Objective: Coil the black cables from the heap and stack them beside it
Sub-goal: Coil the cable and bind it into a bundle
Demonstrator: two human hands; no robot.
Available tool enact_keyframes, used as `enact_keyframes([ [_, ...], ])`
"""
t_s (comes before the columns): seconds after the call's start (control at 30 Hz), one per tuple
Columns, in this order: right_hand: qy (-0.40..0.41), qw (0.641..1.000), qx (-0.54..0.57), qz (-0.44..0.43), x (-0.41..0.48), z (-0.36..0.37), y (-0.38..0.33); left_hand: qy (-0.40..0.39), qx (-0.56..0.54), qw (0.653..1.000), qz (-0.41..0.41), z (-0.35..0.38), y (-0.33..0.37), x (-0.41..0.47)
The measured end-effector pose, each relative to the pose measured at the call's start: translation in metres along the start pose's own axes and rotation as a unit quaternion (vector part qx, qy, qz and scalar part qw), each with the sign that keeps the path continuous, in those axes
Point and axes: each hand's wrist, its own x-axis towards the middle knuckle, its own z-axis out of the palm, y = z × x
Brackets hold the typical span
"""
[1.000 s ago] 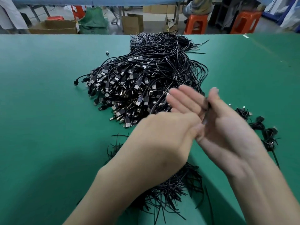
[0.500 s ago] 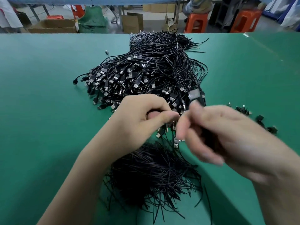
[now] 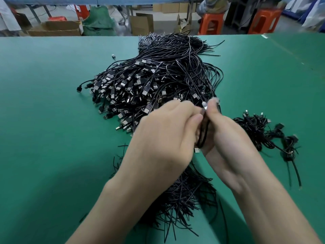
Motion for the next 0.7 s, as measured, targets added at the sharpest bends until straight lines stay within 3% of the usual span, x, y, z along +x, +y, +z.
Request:
enact_keyframes([
  [0.2,0.045,0.971,0.220,-0.084,0.003,-0.017,-0.031,-0.129,-0.046,0.991,0.003,0.012,-0.006,-0.001],
  [0.27,0.001,0.962,0.250,-0.111,-0.003,-0.023,-0.044,-0.133,-0.053,0.990,-0.010,0.009,-0.015,0.000],
  [0.33,-0.119,0.957,0.248,-0.097,-0.009,-0.024,-0.050,-0.152,-0.064,0.986,-0.021,0.007,-0.022,0.002],
  [0.4,-0.223,0.952,0.195,-0.076,-0.012,-0.022,-0.050,-0.168,-0.079,0.982,-0.027,0.007,-0.027,0.004],
  [0.5,-0.293,0.953,0.037,-0.060,-0.017,-0.018,-0.043,-0.164,-0.121,0.976,-0.074,0.004,-0.031,0.008],
  [0.6,-0.244,0.952,-0.182,-0.026,-0.018,-0.019,-0.037,-0.118,-0.126,0.980,-0.104,-0.004,-0.034,0.010],
  [0.7,-0.198,0.939,-0.282,0.002,-0.016,-0.018,-0.030,-0.100,-0.126,0.980,-0.115,-0.008,-0.030,0.009],
])
